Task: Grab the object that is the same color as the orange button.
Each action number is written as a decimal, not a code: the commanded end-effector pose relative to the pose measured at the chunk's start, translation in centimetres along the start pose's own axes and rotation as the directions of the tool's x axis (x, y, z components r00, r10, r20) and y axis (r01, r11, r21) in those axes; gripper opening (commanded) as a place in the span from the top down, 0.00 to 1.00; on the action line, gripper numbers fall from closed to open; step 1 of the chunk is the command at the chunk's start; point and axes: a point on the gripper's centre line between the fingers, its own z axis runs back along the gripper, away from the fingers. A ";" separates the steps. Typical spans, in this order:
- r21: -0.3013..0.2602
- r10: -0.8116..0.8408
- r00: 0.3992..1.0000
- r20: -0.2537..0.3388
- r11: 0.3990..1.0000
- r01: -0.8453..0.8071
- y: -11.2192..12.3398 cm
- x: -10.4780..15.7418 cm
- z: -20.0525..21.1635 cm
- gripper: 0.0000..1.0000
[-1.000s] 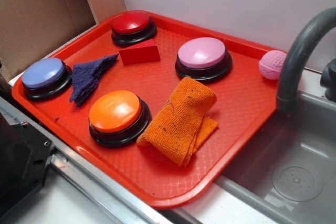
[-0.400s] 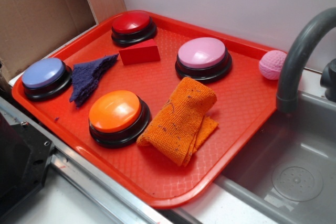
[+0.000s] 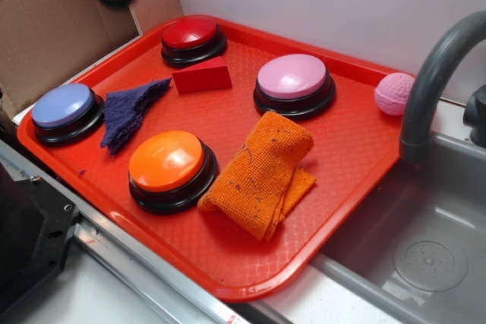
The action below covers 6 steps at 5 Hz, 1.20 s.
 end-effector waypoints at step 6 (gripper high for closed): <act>-0.037 0.030 0.964 -0.264 0.998 -0.041 -4.6 8.5 -12.7 0.00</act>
